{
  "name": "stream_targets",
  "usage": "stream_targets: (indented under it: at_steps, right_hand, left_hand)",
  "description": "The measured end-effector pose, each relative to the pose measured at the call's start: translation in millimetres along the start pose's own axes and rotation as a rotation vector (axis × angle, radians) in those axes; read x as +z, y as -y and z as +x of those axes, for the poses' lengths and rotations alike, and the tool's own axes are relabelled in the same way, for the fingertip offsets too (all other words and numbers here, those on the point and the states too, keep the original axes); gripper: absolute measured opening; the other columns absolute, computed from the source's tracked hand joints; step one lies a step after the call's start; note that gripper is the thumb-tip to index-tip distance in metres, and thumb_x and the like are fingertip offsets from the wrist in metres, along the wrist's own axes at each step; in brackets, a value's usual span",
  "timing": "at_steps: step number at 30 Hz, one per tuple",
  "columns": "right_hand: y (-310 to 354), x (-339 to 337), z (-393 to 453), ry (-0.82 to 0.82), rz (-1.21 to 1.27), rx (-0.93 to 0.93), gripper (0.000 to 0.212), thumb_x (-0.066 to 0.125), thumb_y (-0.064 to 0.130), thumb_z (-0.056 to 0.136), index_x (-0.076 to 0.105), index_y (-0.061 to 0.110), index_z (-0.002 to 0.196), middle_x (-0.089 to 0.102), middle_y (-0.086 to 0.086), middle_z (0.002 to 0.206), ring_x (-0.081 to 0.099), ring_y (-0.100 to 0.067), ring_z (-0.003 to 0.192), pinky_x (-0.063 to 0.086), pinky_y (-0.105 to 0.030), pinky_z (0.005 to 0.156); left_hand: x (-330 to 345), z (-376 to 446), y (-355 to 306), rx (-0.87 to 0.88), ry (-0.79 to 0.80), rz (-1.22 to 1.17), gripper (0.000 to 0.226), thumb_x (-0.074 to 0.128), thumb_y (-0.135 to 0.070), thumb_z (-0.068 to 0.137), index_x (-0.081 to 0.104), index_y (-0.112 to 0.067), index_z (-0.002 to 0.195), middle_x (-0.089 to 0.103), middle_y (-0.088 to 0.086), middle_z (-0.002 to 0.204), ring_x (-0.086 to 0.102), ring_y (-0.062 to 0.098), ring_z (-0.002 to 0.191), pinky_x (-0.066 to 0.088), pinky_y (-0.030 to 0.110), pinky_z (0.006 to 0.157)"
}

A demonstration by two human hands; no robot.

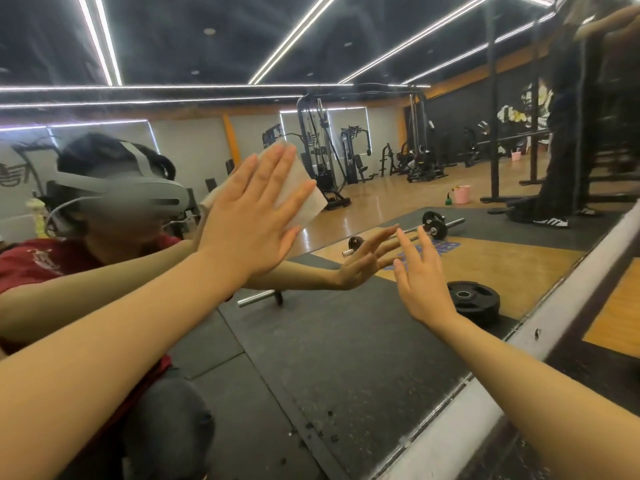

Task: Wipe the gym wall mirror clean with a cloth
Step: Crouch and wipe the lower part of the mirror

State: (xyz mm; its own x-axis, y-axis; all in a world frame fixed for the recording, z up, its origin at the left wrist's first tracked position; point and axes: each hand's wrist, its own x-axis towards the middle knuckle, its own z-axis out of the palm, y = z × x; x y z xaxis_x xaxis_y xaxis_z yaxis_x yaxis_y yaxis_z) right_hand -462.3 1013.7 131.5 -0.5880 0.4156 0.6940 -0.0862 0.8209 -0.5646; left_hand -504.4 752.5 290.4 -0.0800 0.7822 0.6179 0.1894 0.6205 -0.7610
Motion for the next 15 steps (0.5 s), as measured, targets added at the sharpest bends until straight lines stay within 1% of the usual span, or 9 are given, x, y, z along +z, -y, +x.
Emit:
stream_targets:
  at_steps: [3, 7, 9, 10, 12, 13, 15]
  right_hand:
    - [-6.9, 2.0, -0.2, 0.065, -0.012, -0.019, 0.054, 0.041, 0.029, 0.104, 0.024, 0.028, 0.155, 0.009, -0.007, 0.164, 0.009, -0.028, 0.150, 0.017, -0.046, 0.119]
    - [-6.2, 4.4, 0.3, 0.096, 0.000, -0.023, 0.058, 0.044, 0.032, 0.103, 0.019, 0.028, 0.155, 0.009, -0.007, 0.164, 0.011, -0.028, 0.150, 0.018, -0.045, 0.119]
    - [-6.2, 4.5, 0.5, 0.097, 0.014, -0.025, 0.059, 0.045, 0.032, 0.103, 0.019, 0.029, 0.155, 0.008, -0.006, 0.164, 0.011, -0.027, 0.150, 0.018, -0.044, 0.119]
    - [-6.6, 4.4, 0.5, 0.098, 0.016, -0.029, 0.059, 0.044, 0.032, 0.103, 0.018, 0.030, 0.155, 0.008, -0.005, 0.165, 0.011, -0.027, 0.150, 0.017, -0.044, 0.119]
    - [-7.3, 4.4, 0.6, 0.096, 0.013, -0.038, 0.058, 0.044, 0.032, 0.103, 0.018, 0.029, 0.156, 0.008, -0.005, 0.165, 0.011, -0.027, 0.149, 0.017, -0.044, 0.119]
    - [-8.2, 4.6, 0.9, 0.092, 0.011, -0.039, 0.058, 0.044, 0.032, 0.103, 0.018, 0.029, 0.156, 0.008, -0.005, 0.165, 0.012, -0.027, 0.149, 0.017, -0.045, 0.119]
    - [-11.3, 5.9, 0.6, 0.084, 0.005, -0.046, 0.058, 0.044, 0.031, 0.103, 0.018, 0.029, 0.156, 0.009, -0.005, 0.165, 0.013, -0.027, 0.149, 0.018, -0.045, 0.119]
  left_hand:
    - [5.6, -8.2, -24.7, 0.069, 0.053, 0.004, 0.066, 0.005, -0.051, 0.098, -0.005, -0.023, 0.157, -0.012, 0.024, 0.161, -0.010, 0.039, 0.150, 0.000, 0.049, 0.122]
    - [11.0, -22.0, -55.1, 0.194, 0.146, -0.057, 0.065, 0.014, -0.051, 0.098, -0.005, -0.024, 0.155, -0.018, 0.022, 0.158, -0.018, 0.038, 0.148, -0.015, 0.048, 0.118]
    - [9.1, -18.8, -49.1, 0.221, 0.176, -0.037, 0.066, 0.009, -0.053, 0.098, -0.014, -0.024, 0.153, -0.027, 0.021, 0.155, -0.023, 0.036, 0.146, -0.018, 0.048, 0.117]
    - [6.7, -13.1, -40.9, 0.206, 0.179, -0.004, 0.067, 0.005, -0.055, 0.097, -0.019, -0.024, 0.152, -0.029, 0.021, 0.154, -0.024, 0.036, 0.146, -0.016, 0.049, 0.118]
    - [0.5, 7.9, -20.2, 0.100, 0.115, 0.063, 0.068, -0.004, -0.055, 0.094, -0.022, -0.022, 0.151, -0.025, 0.021, 0.157, -0.019, 0.036, 0.148, -0.008, 0.048, 0.121]
    - [-1.9, 20.1, -11.5, 0.037, 0.080, 0.069, 0.069, -0.006, -0.054, 0.093, -0.019, -0.023, 0.152, -0.021, 0.021, 0.160, -0.016, 0.036, 0.149, -0.006, 0.047, 0.122]
    - [-3.8, 38.7, -4.2, -0.024, 0.067, 0.044, 0.068, 0.001, -0.055, 0.095, -0.011, -0.024, 0.155, -0.014, 0.020, 0.162, -0.011, 0.035, 0.150, -0.003, 0.045, 0.123]
